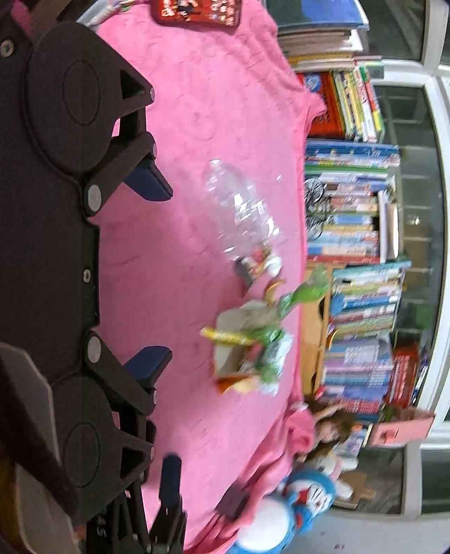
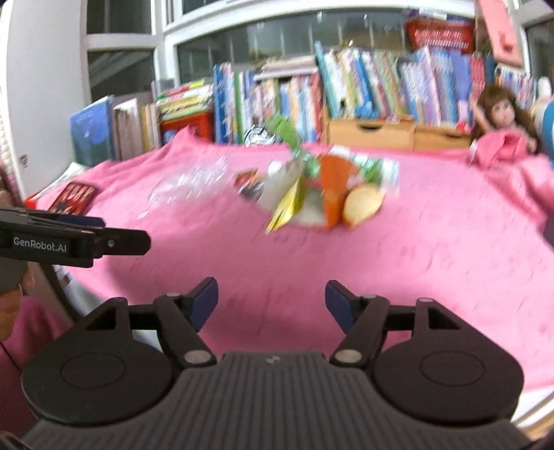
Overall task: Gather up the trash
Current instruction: 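Move the left tool to the clear plastic bag and the right tool to the apple slice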
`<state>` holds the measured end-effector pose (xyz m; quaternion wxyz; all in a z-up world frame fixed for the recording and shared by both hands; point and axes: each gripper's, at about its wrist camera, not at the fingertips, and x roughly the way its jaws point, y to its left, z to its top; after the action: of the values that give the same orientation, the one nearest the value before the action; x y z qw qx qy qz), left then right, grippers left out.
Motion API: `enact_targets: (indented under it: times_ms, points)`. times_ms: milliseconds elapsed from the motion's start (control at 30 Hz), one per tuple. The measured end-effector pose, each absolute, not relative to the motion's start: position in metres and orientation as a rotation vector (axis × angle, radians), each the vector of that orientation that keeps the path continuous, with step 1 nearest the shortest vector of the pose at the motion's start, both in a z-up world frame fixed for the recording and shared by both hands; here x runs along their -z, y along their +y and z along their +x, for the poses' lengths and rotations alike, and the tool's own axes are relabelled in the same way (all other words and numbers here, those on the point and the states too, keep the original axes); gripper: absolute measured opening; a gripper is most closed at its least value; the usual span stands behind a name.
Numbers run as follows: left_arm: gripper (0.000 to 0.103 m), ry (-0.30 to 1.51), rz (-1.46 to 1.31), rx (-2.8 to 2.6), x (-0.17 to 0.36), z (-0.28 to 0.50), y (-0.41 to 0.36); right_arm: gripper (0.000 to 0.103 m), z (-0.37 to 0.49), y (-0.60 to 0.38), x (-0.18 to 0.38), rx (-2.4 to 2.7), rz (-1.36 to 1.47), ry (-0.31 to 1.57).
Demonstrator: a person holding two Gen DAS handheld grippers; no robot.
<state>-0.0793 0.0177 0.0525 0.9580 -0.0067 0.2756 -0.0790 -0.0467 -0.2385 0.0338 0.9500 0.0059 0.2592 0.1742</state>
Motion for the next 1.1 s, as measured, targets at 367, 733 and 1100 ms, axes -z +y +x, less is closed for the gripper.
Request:
enact_targets:
  times_ms: [367, 733, 1100]
  points:
    - [0.094, 0.500, -0.028, -0.026, -0.035, -0.004, 0.038, 0.080, 0.030, -0.266, -0.034, -0.139, -0.001, 0.526]
    - [0.103, 0.426, -0.140, -0.071, -0.020, 0.036, 0.056, 0.078, 0.096, -0.284, -0.018, -0.149, 0.086, 0.632]
    - [0.103, 0.527, -0.093, -0.040, 0.001, 0.072, 0.041, 0.077, 0.138, -0.274, -0.001, -0.174, 0.145, 0.697]
